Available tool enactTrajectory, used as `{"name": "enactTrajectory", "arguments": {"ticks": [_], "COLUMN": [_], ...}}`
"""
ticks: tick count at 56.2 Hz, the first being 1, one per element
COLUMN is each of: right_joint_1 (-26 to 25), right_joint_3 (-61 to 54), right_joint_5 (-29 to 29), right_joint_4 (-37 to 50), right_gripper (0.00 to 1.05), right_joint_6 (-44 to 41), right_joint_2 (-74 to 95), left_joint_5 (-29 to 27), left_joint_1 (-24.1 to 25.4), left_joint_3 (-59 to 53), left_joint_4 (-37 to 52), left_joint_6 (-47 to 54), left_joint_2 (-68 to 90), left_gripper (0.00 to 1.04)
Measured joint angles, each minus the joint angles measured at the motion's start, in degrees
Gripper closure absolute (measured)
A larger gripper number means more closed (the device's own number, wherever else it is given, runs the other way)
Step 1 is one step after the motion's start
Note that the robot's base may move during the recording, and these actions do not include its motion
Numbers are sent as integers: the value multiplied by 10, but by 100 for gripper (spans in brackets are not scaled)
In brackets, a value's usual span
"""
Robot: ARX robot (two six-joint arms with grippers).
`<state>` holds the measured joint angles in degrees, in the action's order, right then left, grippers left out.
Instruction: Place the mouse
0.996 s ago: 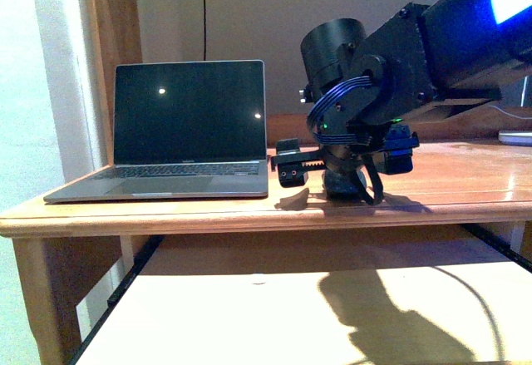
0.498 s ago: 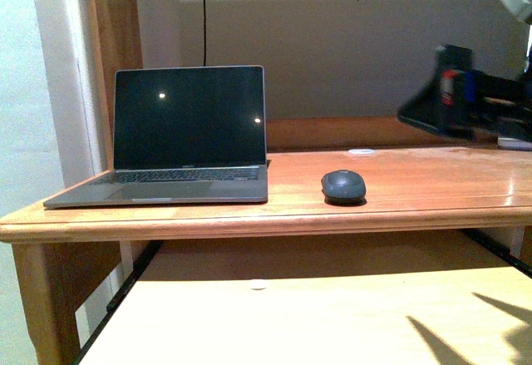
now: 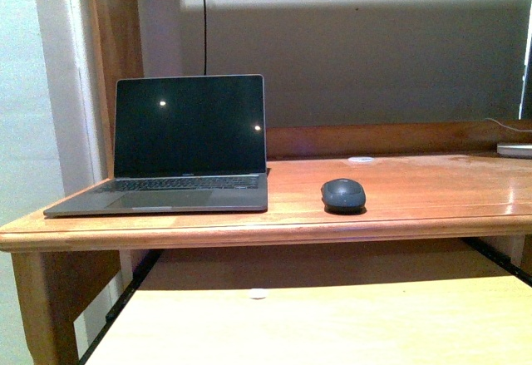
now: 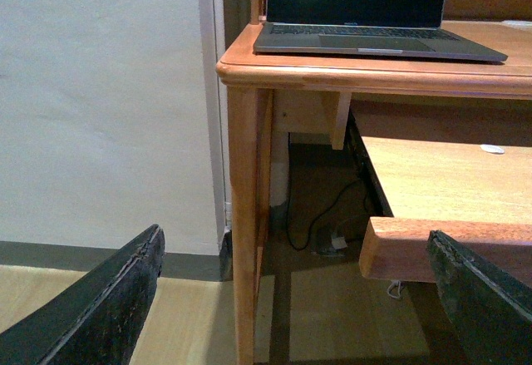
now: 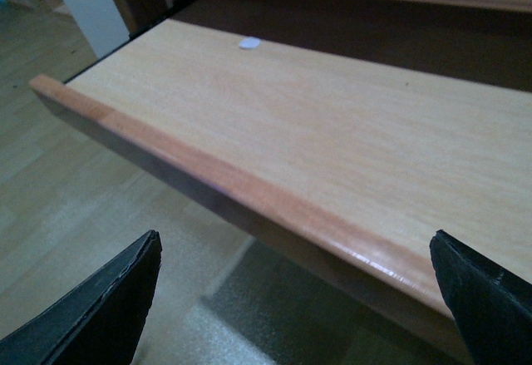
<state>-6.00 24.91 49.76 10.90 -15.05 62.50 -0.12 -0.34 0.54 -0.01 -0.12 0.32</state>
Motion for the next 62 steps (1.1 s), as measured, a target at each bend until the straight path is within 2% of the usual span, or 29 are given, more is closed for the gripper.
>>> {"name": "enactTrajectory", "arguments": {"ticks": [11, 33, 40, 56, 62], "right_joint_1": [15, 132, 181, 241, 266], "right_joint_3": [-47, -63, -38, 74, 148], "right_joint_5": [-14, -148, -202, -303, -372], "right_joint_4": [8, 176, 226, 265, 266], "right_gripper": [7, 7, 7, 7, 7], "right_joint_6": [-57, -31, -3, 44, 67], "right_joint_2": [15, 138, 200, 312, 375], "left_joint_5": [0, 0, 0, 0, 0], "left_joint_1": [0, 0, 0, 0, 0], "left_joint_3": [0, 0, 0, 0, 0], "left_joint_4": [0, 0, 0, 0, 0], "left_joint_6": [0, 0, 0, 0, 0], "left_joint_2": [0, 0, 0, 0, 0], "left_gripper": [8, 8, 8, 8, 8]}}
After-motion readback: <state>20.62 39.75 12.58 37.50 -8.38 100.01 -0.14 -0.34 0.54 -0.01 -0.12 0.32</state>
